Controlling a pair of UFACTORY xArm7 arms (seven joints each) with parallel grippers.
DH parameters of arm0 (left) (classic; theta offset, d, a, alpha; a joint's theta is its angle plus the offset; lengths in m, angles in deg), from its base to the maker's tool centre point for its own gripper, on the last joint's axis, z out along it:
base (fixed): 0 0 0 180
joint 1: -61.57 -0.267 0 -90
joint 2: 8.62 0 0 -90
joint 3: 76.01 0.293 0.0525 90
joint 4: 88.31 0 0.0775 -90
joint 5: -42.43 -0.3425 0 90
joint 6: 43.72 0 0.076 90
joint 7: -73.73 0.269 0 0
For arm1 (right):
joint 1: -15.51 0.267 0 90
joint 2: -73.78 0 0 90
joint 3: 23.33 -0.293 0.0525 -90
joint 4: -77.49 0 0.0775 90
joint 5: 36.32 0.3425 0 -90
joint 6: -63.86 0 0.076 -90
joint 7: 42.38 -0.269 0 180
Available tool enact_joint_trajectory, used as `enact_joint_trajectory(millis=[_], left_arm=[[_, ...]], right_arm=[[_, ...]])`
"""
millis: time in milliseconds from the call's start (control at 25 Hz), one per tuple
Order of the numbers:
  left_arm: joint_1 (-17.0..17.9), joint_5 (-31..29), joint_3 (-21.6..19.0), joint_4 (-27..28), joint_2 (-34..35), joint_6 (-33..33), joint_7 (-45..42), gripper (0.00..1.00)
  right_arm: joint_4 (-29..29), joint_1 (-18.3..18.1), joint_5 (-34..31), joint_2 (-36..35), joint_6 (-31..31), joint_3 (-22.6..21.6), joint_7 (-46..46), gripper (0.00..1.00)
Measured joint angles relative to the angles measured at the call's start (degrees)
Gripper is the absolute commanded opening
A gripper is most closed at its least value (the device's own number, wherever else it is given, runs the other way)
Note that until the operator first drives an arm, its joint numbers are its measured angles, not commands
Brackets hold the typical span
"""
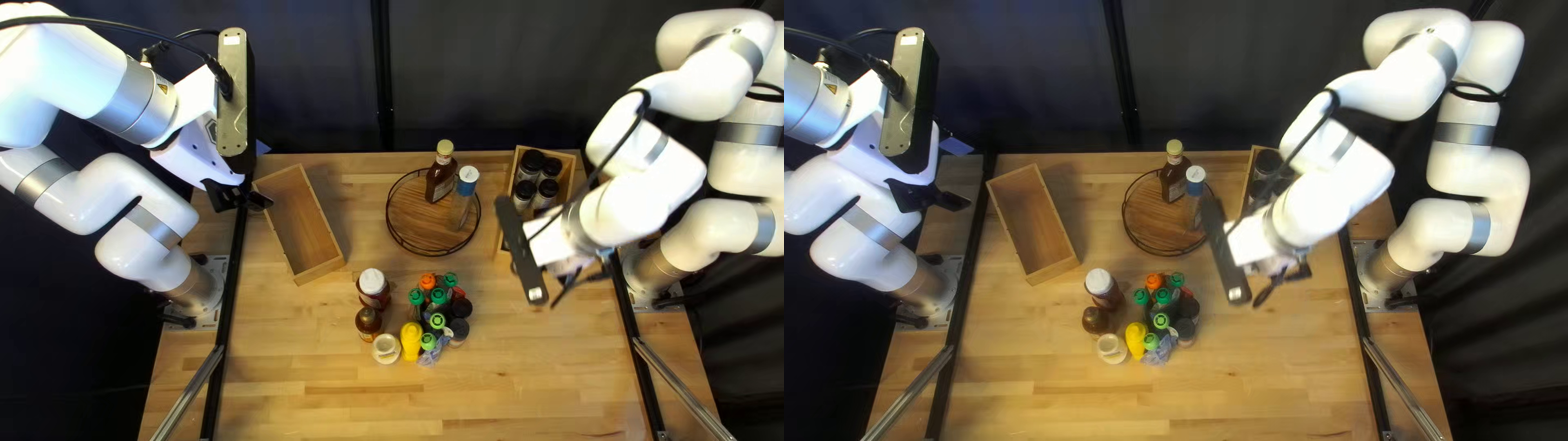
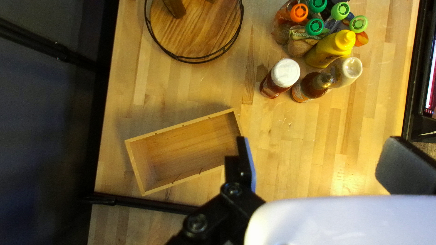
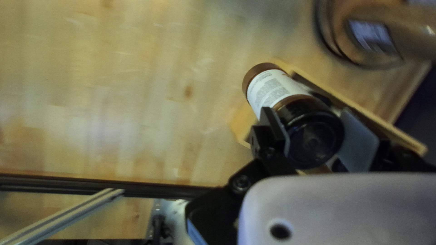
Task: Separate condiments, baby food and spices and place it in 3 different racks/containers
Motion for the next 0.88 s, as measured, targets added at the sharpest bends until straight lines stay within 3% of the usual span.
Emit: enact_joint_trajectory(millis=[400,880], left_arm=[[0.0,0.0,0.0,0.0,0.0,0.0,0.0,1.00],[0.0,0.0,0.0,0.0,0.0,0.0,0.0,1.00]], right_arm=[[-4.4,-9.5,-6.2,2.9,-1.6,1.8,-3.6,0.00],[-7.9,-11.4,-7.7,4.7,0.7,4.9,-5.3,0.01]])
